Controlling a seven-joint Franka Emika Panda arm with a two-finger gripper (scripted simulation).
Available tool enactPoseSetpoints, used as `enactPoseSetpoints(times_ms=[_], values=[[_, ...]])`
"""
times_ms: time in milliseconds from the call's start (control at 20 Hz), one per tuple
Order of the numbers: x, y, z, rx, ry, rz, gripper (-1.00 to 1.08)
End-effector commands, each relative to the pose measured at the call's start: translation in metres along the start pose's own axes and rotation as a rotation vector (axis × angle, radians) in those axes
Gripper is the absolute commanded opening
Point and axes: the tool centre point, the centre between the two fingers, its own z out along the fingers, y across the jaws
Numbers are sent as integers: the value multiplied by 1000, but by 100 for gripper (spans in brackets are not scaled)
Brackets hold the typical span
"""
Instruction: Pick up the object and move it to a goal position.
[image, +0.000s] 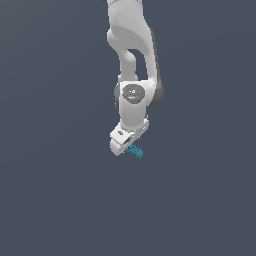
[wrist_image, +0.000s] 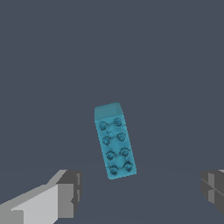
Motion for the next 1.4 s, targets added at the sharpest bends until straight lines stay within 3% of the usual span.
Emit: enactPoseSetpoints(times_ms=[0, 500, 950, 1350], values=[[3, -4, 6, 1, 3, -68, 100], [9, -15, 18, 4, 12, -218, 100], [9, -16, 24, 4, 13, -227, 100], [9, -17, 60, 4, 13, -231, 100]])
